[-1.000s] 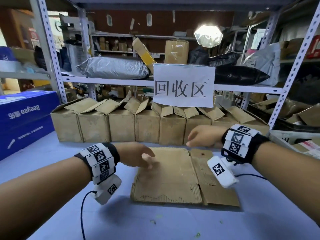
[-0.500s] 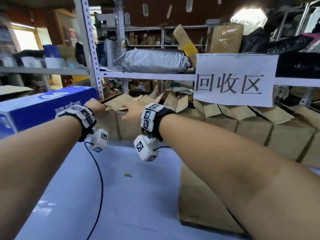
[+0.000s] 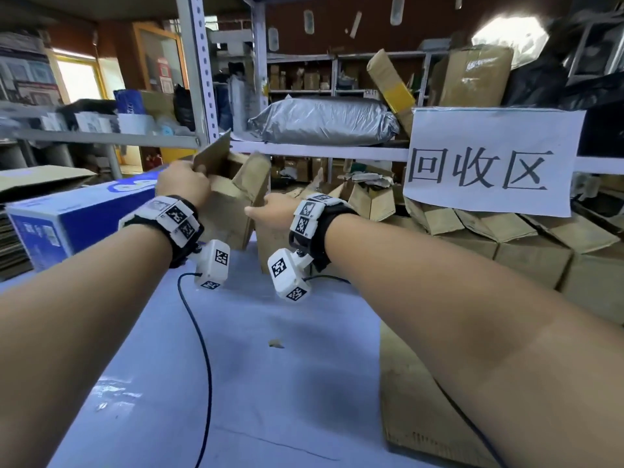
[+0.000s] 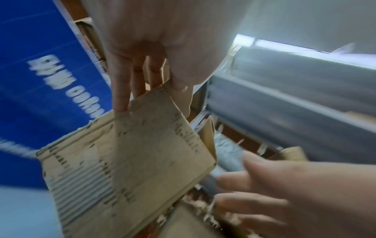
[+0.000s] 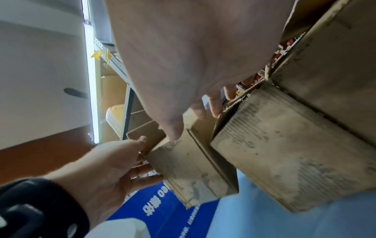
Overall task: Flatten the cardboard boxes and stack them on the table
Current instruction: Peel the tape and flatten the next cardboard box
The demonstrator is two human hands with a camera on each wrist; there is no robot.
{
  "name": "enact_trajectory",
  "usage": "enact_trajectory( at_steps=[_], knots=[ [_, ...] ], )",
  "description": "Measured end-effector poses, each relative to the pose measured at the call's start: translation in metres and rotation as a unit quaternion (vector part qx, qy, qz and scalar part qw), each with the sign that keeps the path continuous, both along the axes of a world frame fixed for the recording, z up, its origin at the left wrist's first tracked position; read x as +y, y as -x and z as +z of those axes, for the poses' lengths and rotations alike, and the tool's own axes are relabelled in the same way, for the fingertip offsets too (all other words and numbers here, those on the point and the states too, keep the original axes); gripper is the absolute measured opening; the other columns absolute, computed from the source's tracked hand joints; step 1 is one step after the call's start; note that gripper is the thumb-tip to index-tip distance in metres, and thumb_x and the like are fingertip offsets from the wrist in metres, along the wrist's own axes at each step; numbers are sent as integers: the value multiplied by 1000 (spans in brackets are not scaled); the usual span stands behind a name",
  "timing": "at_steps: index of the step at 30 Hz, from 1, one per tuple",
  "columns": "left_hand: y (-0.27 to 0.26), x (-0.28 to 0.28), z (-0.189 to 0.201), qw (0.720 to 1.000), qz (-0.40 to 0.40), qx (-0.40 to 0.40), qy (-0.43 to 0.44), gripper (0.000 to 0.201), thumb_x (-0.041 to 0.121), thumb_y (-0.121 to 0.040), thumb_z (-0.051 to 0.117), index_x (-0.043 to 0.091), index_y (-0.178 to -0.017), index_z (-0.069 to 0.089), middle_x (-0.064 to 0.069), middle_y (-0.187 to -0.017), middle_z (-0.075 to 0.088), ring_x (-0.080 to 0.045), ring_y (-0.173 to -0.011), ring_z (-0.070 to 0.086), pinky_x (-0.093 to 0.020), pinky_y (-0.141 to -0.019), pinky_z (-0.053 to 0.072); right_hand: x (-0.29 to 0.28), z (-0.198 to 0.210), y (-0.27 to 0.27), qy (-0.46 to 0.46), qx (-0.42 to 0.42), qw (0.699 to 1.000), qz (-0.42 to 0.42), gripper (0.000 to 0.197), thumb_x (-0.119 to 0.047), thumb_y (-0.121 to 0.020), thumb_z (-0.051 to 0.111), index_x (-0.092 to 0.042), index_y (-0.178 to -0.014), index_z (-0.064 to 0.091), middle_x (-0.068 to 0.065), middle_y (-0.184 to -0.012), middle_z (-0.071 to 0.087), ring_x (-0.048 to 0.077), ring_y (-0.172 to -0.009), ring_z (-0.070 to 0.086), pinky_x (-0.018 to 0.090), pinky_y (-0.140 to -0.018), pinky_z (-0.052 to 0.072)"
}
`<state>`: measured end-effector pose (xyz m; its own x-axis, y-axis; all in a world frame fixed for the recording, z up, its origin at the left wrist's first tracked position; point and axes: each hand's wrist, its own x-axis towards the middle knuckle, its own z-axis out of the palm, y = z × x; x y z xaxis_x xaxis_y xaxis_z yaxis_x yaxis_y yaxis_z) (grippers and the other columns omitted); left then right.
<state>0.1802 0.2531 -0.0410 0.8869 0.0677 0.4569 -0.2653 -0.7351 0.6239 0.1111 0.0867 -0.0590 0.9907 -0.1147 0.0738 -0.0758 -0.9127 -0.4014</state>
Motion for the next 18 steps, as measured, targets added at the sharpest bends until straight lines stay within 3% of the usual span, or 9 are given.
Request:
enact_trajectory(
  at_steps=[3, 6, 8, 11, 13, 15, 16, 18],
  knots=[
    [29, -2, 32, 996, -11, -81, 17, 39, 30, -105, 47, 0, -120, 68, -30, -121, 65, -47, -116, 59, -45, -91, 46, 15, 20, 16, -150, -74, 986, -9, 75, -61, -95, 52, -3, -142, 48, 18, -141, 55, 33, -128, 54, 34, -97, 46],
    [64, -8, 51, 985, -51, -155, 56, 37, 33, -105, 47, 8, -118, 69, -21, -108, 68, -39, -105, 62, -38, -78, 39, 23, 44, 42, -335, -167, 927, -32, 77, -58, -88, 65, -8, -142, 46, 14, -132, 61, 33, -120, 60, 45, -97, 53],
    [90, -12, 57, 972, -78, -195, 104, 35, 35, -104, 47, 14, -117, 71, -7, -95, 64, -29, -92, 59, -32, -74, 36, 18, 58, 68, -358, -234, 902, -52, 81, -56, -87, 66, -13, -148, 35, 10, -133, 59, 31, -116, 59, 47, -94, 53],
    [131, -22, 62, 950, -133, -223, 171, 33, 36, -102, 45, 17, -112, 70, 1, -96, 63, -21, -89, 55, -29, -75, 36, 2, 71, 107, -323, -302, 896, -37, 50, -51, -100, 48, -21, -140, 48, 3, -117, 65, 28, -105, 63, 44, -91, 53],
    [156, -35, 60, 934, -182, -208, 228, 28, 37, -100, 44, 18, -104, 64, -4, -97, 64, -28, -93, 60, -32, -77, 42, -13, 75, 134, -340, -328, 880, -48, 45, -55, -103, 35, -22, -121, 60, 10, -110, 68, 34, -104, 65, 53, -93, 53],
    [181, -52, 54, 896, -259, -139, 332, 22, 39, -100, 46, 21, -98, 59, -7, -95, 63, -36, -94, 63, -45, -78, 55, -30, 73, 164, -393, -345, 850, -62, 44, -59, -101, 35, -25, -98, 64, 21, -111, 68, 41, -103, 66, 61, -90, 54],
    [195, -60, 51, 865, -304, -78, 392, 21, 40, -101, 47, 23, -98, 59, -7, -95, 64, -36, -90, 65, -49, -73, 60, -42, 70, 181, -426, -356, 829, -68, 41, -58, -100, 39, -26, -93, 64, 18, -110, 70, 39, -104, 67, 61, -90, 55],
    [219, -76, 40, 803, -378, 42, 459, 27, 46, -105, 46, 24, -114, 60, -7, -107, 69, -29, -86, 71, -45, -65, 63, -64, 59, 217, -485, -381, 783, -76, 33, -51, -101, 47, -28, -89, 69, -1, -99, 74, 29, -105, 68, 56, -89, 57]
  ],
)
